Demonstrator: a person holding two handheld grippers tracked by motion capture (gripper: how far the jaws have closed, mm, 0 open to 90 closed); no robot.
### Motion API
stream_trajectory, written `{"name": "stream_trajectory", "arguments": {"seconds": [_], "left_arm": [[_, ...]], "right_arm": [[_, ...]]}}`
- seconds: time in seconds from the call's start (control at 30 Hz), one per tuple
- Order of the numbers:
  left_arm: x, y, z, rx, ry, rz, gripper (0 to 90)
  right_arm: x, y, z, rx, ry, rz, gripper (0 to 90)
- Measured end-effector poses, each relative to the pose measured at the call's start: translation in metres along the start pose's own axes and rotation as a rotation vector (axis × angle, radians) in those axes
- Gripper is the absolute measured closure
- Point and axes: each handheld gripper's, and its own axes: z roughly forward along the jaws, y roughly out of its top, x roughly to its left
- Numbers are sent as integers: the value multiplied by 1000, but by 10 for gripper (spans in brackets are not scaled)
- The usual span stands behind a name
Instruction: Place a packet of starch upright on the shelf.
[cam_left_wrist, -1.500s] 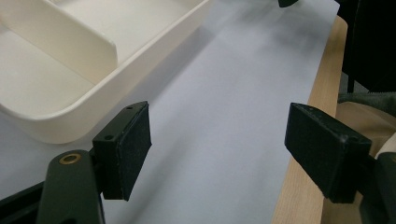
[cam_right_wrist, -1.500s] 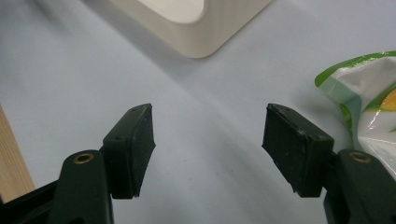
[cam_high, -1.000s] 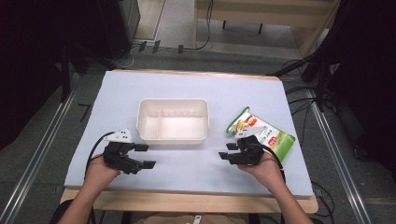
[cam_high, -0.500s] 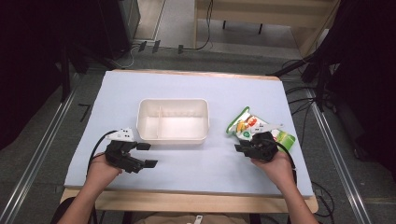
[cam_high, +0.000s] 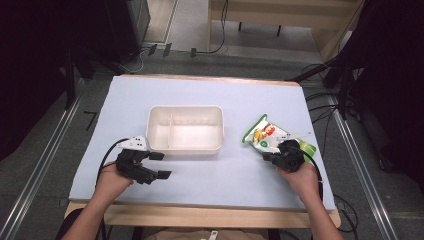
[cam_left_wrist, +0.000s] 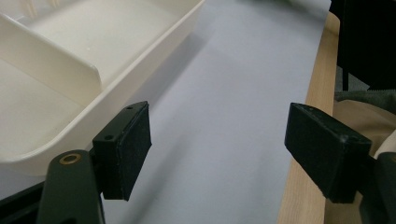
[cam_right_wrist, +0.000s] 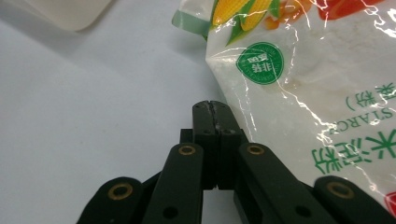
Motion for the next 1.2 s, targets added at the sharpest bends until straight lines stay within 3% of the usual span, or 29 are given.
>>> {"name": "stream_trajectory", "arguments": {"seconds": [0.17,0.2,0.27,0.6,0.77,0.87,1.0,1.1,1.2], "left_arm": [[0,0,-1,1,2,1,235],[0,0,-1,2,2,2,235],[0,0,-1,-6,0,2,235],[0,0,-1,-6,-1,4,235],[0,0,-1,-3,-2,4,235],[0,0,-1,-1,-1,5,235],[1,0,-1,-7,0,-2,235],[1,-1,-2,-5,1,-2,235],[1,-1,-2,-6,11,-6,236]], "right_arm": [[-7,-2,0,24,-14,20,900],[-9,-4,4,80,1,22,900],[-7,-5,4,93,-6,7,900],[-22,-7,0,81,-35,39,900],[-39,-10,-5,61,-43,98,900],[-43,-9,-7,61,-68,108,900],[-39,-6,-9,70,-48,114,900],[-21,9,-18,4,-29,58,900],[-13,20,-22,-40,-30,46,900]]}}
